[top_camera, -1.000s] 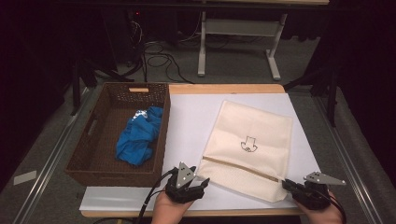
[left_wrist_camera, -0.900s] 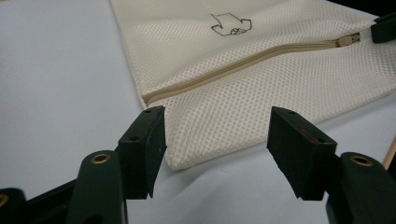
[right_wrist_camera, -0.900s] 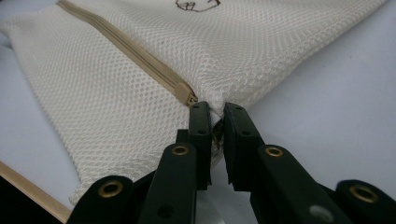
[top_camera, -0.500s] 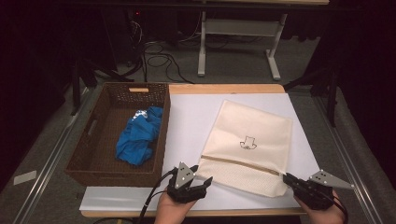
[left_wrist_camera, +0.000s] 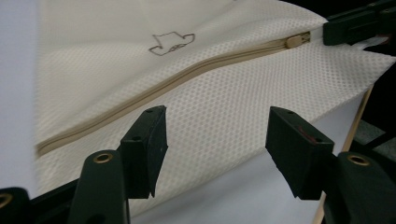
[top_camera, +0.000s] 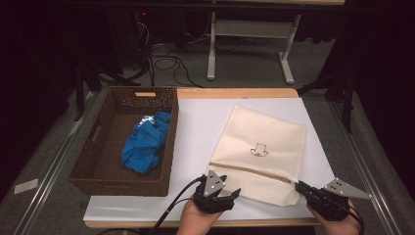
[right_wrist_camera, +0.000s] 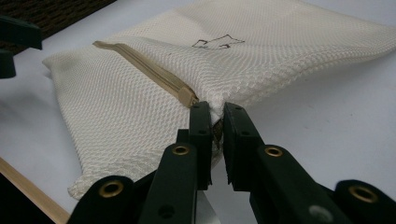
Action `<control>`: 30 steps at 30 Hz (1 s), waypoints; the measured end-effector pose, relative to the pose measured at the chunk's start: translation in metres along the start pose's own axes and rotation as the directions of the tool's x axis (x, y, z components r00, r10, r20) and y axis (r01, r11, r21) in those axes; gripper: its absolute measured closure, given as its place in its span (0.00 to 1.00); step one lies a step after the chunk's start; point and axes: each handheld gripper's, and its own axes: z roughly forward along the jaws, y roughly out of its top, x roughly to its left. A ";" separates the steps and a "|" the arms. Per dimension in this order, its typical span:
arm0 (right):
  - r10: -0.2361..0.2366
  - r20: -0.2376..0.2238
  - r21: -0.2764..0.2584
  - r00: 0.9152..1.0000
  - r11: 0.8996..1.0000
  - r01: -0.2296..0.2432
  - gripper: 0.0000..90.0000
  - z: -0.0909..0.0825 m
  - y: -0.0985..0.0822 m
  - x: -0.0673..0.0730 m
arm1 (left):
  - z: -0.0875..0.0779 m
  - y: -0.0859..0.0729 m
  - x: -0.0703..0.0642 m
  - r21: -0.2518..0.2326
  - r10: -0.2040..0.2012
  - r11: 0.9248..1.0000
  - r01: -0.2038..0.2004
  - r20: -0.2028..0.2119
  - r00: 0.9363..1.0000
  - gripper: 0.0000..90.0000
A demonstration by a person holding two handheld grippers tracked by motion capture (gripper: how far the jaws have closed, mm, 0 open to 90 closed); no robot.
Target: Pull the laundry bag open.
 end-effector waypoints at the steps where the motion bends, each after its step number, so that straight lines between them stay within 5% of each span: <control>1: 0.004 -0.007 -0.003 1.000 1.000 -0.004 0.93 0.000 0.000 0.000 | 0.006 0.002 -0.003 0.006 0.001 1.000 -0.001 0.010 1.000 0.45; 20: -0.019 -0.030 -0.015 0.999 1.000 0.018 0.93 -0.001 0.002 0.007 | 0.066 0.027 -0.034 0.016 -0.017 1.000 0.015 0.114 0.993 0.55; 30: -0.043 -0.050 -0.036 0.998 0.998 0.042 0.93 -0.001 0.005 0.013 | 0.087 0.036 -0.045 0.029 -0.006 1.000 0.002 0.130 0.992 0.59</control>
